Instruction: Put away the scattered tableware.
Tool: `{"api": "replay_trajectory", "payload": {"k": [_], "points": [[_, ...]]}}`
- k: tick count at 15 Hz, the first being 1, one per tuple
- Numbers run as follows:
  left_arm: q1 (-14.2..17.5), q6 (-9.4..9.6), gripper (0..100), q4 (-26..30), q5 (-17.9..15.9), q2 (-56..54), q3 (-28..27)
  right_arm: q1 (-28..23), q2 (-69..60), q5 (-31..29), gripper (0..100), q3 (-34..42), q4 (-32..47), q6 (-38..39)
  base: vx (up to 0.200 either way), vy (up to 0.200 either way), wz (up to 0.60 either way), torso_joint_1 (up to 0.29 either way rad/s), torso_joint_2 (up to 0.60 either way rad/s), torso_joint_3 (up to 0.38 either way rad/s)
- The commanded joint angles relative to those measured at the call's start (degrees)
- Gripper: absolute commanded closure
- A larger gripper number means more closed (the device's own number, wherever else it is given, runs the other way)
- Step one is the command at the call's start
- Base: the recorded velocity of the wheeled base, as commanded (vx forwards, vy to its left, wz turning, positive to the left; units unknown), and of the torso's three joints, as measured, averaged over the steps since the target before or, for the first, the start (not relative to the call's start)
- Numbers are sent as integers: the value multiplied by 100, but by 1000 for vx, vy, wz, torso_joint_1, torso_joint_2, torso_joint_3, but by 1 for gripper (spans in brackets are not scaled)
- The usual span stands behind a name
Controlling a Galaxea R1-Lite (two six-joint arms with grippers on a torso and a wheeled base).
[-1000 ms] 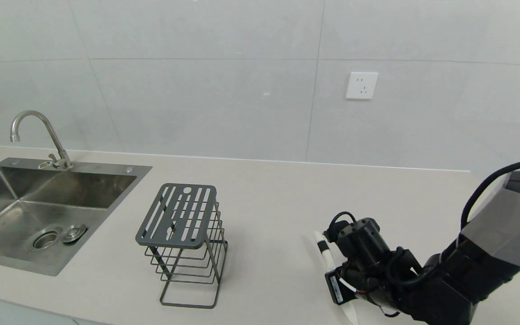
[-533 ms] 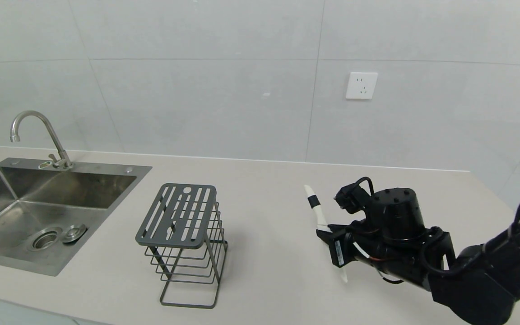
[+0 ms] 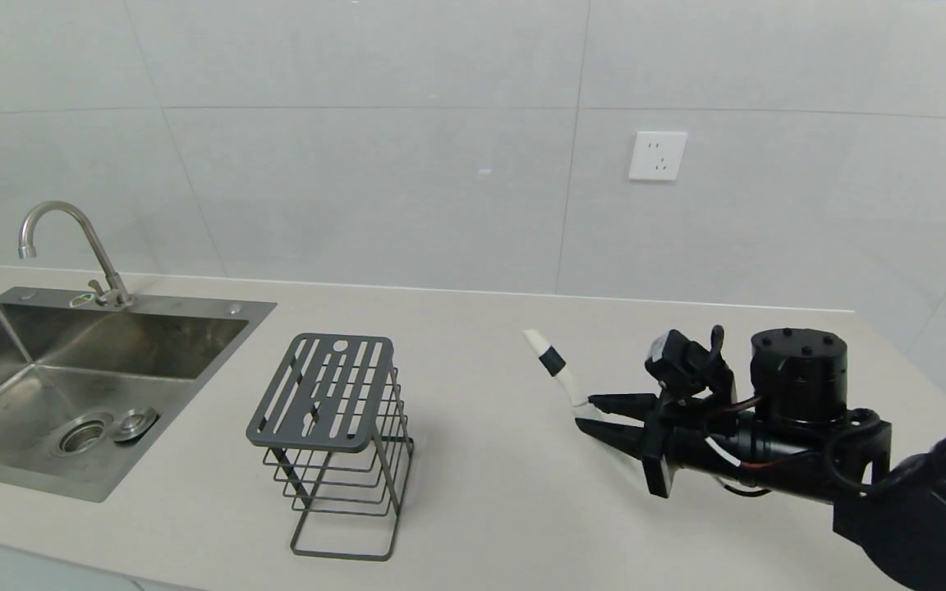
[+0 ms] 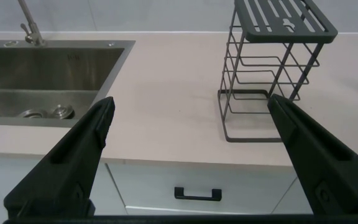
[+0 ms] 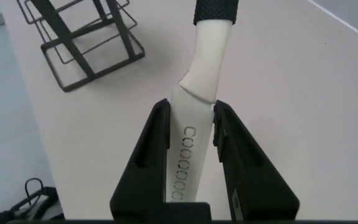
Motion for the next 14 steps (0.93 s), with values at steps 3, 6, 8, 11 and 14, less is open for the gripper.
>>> {"api": "replay_trajectory", "payload": {"k": [3,6,8,11,14], "points": [[0,15,0,4,-2,7,0,-151,-127,965,100,259,-75,-566,0,0,0,0,0,0],[0,24,0,4,-134,7,0,-160,-118,1624,100,180,-418,-583,0,0,0,0,0,0],[0,121,0,-22,-266,7,0,-160,-118,1686,100,241,-629,-583,0,0,0,0,0,0],[9,349,0,-2290,-538,7,-53,-107,-135,1809,100,294,-752,-583,0,0,0,0,0,0],[-79,129,0,-1622,-1514,209,-650,156,-127,1818,100,276,-761,-575,0,0,0,0,0,0]]}}
